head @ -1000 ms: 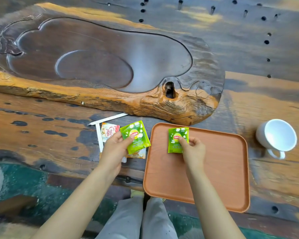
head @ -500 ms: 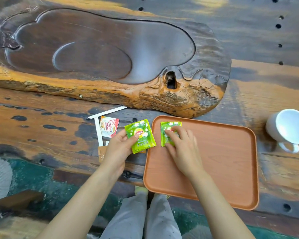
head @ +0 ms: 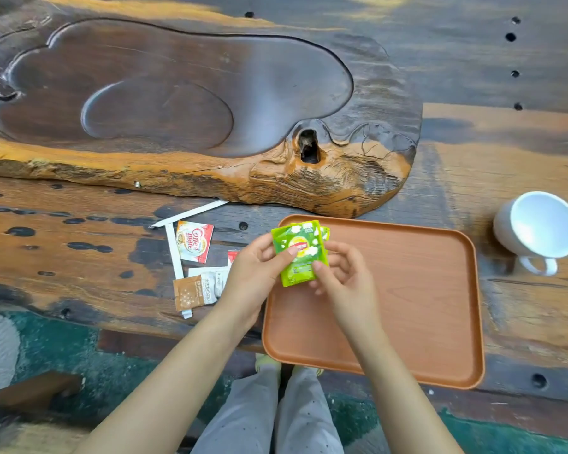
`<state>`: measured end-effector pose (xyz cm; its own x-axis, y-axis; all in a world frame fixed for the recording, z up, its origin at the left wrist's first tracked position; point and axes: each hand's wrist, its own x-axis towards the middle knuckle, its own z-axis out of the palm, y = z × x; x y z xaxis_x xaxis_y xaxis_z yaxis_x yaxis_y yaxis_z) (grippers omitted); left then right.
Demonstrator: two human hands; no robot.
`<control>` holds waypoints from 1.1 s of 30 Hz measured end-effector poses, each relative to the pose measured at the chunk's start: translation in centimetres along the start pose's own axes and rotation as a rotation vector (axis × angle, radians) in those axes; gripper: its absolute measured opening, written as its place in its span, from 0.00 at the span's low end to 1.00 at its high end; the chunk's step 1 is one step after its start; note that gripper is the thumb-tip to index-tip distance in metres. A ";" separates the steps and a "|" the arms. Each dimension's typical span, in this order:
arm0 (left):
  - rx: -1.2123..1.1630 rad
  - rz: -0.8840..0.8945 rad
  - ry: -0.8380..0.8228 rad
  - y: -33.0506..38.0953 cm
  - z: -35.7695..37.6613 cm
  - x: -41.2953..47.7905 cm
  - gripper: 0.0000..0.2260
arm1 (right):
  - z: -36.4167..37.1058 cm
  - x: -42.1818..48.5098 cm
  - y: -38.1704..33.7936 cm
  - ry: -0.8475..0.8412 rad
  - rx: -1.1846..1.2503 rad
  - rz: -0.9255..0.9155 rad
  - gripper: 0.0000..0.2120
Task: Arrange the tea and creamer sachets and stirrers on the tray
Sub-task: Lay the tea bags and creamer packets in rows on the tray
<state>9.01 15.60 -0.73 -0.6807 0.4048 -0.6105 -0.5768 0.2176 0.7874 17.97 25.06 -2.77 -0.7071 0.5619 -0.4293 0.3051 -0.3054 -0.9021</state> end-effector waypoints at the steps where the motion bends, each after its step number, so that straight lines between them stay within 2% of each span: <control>1: 0.078 0.046 0.013 -0.1 0.5 0.0 0.14 | -0.8 0.1 0.0 0.083 0.040 0.020 0.13; 2: 0.231 0.133 0.050 -0.4 0.7 0.2 0.15 | -1.6 0.3 0.0 0.176 0.053 0.034 0.13; 4: 0.667 0.423 0.119 -1.2 0.8 0.8 0.16 | -3.3 0.8 0.3 0.321 -0.009 0.065 0.11; 6: 0.951 0.637 0.076 -2.6 1.0 1.5 0.14 | -4.1 1.2 0.7 0.387 -0.220 0.078 0.11; 9: 1.122 0.672 0.006 -4.4 1.4 2.4 0.13 | -4.2 1.0 0.9 0.390 -0.749 0.048 0.15; 11: 1.208 0.661 -0.007 -5.1 1.3 2.8 0.14 | -4.1 0.7 0.8 0.414 -1.000 0.020 0.18; 13: 1.254 0.661 -0.007 -5.4 1.3 3.0 0.14 | -4.2 0.6 1.0 0.417 -1.118 -0.088 0.20; 16: 1.266 0.661 0.003 -5.5 1.4 3.0 0.14 | -4.2 1.0 2.0 0.242 -1.197 -0.287 0.19; 19: 1.256 0.661 -0.006 -5.5 1.3 3.1 0.17 | -4.0 1.5 2.6 0.136 -1.172 -0.300 0.19; 29: 1.220 0.699 -0.034 -5.0 1.3 3.2 0.14 | -3.5 2.3 2.6 0.167 -1.107 -0.276 0.18; 33: 1.101 0.737 0.049 -3.0 -0.6 2.8 0.12 | -2.7 2.0 1.6 0.211 -1.029 -0.348 0.17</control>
<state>8.52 15.56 -4.84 -0.7036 0.7106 0.0024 0.5815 0.5738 0.5767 18.76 27.81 -5.16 -0.7641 0.6427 -0.0556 0.5649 0.6250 -0.5389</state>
